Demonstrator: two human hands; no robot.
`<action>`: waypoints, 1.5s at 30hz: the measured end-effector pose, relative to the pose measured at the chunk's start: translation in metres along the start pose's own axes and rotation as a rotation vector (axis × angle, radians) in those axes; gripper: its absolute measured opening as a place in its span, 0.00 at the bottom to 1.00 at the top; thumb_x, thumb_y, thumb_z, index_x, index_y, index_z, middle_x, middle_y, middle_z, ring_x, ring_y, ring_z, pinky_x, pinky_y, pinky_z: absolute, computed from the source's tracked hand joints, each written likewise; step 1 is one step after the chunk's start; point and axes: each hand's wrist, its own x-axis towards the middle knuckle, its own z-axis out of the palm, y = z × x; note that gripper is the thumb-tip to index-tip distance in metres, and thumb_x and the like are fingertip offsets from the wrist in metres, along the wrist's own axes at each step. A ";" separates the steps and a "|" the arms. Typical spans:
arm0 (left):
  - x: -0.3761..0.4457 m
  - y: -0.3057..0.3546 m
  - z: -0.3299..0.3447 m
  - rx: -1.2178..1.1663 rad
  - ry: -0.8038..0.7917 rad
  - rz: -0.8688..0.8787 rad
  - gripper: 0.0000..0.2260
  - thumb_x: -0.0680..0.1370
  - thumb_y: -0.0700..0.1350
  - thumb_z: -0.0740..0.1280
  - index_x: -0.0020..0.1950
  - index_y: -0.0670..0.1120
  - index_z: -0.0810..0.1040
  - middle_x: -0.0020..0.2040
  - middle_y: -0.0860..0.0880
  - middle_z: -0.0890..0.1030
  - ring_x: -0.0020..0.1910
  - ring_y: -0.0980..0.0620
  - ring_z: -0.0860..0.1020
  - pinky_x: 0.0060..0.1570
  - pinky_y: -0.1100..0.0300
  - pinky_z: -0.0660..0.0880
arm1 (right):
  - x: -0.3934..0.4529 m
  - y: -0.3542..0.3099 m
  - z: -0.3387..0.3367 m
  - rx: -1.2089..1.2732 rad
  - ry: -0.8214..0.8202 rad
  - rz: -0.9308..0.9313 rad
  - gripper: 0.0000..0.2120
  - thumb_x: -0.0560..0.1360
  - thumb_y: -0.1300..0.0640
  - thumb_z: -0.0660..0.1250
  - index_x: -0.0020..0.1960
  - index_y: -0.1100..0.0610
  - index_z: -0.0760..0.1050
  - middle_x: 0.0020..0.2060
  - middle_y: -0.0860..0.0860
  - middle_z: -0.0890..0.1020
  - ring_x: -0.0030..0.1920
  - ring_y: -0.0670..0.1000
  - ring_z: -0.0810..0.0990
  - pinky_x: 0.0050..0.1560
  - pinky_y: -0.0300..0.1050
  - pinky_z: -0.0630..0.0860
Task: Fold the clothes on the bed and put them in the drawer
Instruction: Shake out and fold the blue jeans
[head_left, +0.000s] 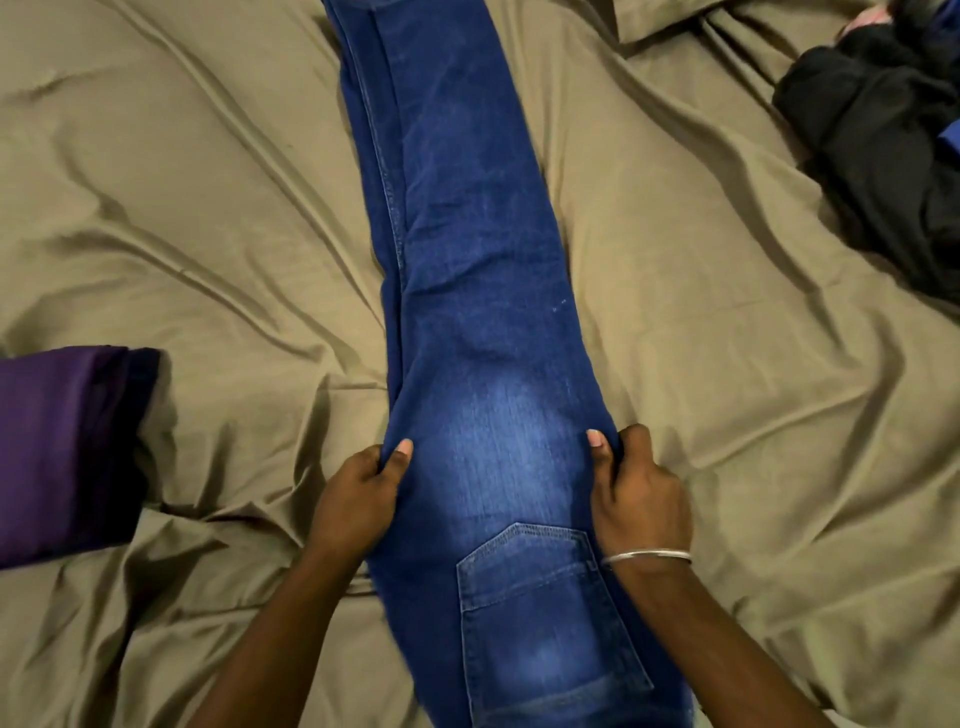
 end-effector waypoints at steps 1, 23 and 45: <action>-0.003 0.000 0.000 -0.006 0.011 0.002 0.16 0.81 0.59 0.62 0.50 0.47 0.79 0.47 0.51 0.83 0.48 0.49 0.81 0.56 0.46 0.78 | 0.002 0.003 0.000 0.060 -0.008 -0.002 0.25 0.76 0.36 0.50 0.48 0.59 0.67 0.31 0.65 0.78 0.32 0.69 0.77 0.30 0.50 0.64; -0.087 -0.048 0.079 0.425 0.512 0.223 0.30 0.82 0.58 0.54 0.80 0.45 0.58 0.78 0.45 0.63 0.78 0.43 0.60 0.69 0.40 0.62 | -0.077 0.032 0.006 -0.427 -0.294 -0.288 0.36 0.79 0.35 0.49 0.80 0.54 0.55 0.79 0.55 0.55 0.79 0.58 0.54 0.72 0.67 0.58; 0.075 0.087 0.069 0.498 0.669 0.315 0.23 0.79 0.59 0.57 0.69 0.49 0.72 0.68 0.49 0.74 0.64 0.43 0.72 0.56 0.44 0.69 | 0.248 -0.093 0.049 -0.359 -0.272 -0.636 0.31 0.82 0.38 0.48 0.80 0.51 0.50 0.80 0.47 0.48 0.79 0.49 0.48 0.75 0.65 0.47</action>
